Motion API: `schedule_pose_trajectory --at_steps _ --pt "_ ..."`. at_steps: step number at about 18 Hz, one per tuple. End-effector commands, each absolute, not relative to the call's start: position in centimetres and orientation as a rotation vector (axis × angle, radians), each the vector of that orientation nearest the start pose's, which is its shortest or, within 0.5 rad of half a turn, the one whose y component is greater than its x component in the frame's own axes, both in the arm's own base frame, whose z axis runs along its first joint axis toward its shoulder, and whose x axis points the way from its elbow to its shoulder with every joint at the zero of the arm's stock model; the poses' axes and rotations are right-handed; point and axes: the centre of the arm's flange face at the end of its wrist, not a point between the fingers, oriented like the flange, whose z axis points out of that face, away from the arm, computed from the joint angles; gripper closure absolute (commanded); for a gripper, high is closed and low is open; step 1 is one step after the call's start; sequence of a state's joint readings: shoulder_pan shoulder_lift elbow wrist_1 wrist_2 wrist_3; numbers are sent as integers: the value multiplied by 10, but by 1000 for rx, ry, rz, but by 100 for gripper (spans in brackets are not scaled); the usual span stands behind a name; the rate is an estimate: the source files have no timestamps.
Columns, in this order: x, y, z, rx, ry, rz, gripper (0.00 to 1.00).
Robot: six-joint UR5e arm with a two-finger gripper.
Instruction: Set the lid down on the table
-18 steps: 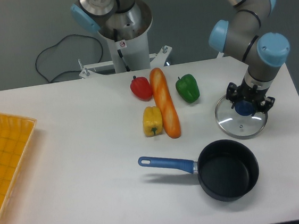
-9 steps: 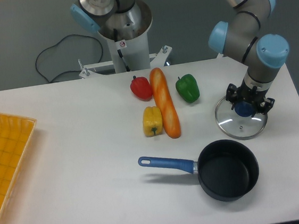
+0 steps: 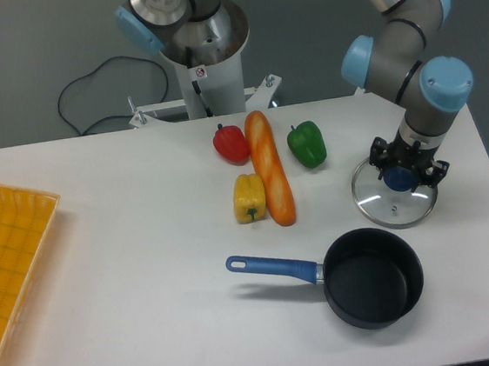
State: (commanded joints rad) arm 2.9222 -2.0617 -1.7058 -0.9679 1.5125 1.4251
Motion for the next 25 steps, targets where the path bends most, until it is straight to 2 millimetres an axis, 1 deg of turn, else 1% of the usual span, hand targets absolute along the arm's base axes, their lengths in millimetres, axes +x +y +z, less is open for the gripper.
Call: schedule_pose_trajectory --at_steps 2,4,6,8,11,14,18,20,22,23,25 --pt "-571 270 206 -3086 117 -51 19" --pt "-571 270 206 -3086 120 -51 10" --pt "-571 270 207 -3085 120 -49 9" --pt "-571 270 208 -3085 120 -46 1" --pt "-572 270 211 -3084 120 -37 0" --pt "-574 271 220 -3080 121 -12 0" --pt "-573 270 243 -3078 124 40 0" --pt "-573 273 254 -3078 137 69 0" --pt "-574 275 273 -3087 144 113 0" --pt "-575 275 278 -3091 144 108 0" --pt "-575 275 293 -3097 144 76 0"
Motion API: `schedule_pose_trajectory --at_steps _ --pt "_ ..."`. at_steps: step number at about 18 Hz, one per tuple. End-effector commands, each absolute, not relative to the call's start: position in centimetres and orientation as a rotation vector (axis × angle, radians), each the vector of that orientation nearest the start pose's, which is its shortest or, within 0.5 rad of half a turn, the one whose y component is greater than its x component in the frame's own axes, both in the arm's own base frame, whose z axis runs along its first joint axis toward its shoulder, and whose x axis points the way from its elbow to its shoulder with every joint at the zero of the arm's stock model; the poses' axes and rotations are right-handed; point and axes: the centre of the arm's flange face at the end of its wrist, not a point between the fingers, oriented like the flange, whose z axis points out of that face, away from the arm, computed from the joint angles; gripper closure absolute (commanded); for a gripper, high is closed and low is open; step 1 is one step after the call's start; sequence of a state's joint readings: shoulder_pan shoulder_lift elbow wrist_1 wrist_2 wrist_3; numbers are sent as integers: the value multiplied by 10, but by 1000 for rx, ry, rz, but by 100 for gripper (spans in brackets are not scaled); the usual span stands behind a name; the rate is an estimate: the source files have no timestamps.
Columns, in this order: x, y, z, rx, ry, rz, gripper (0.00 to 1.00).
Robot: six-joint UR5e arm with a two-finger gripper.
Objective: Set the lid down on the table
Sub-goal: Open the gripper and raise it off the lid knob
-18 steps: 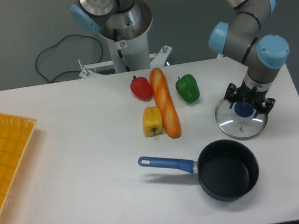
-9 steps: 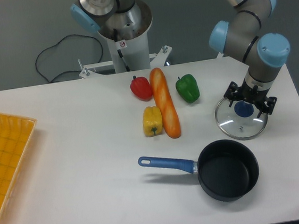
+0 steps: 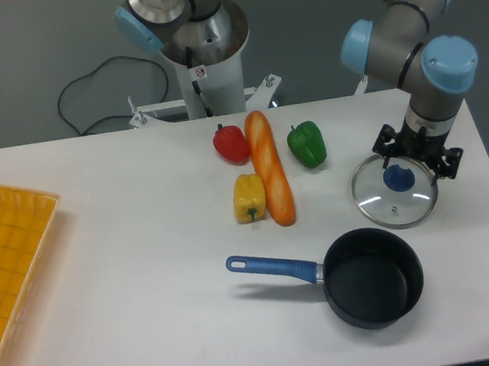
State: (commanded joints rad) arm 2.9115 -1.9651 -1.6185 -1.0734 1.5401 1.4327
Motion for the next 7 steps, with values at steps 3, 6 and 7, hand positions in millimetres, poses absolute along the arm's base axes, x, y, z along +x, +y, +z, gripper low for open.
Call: schedule_pose_trajectory --at_steps 3,6,7 --pt "-576 274 310 -3113 144 27 0" --pt "-575 274 318 -3128 149 19 0" --pt "-576 274 320 -3129 149 12 0"
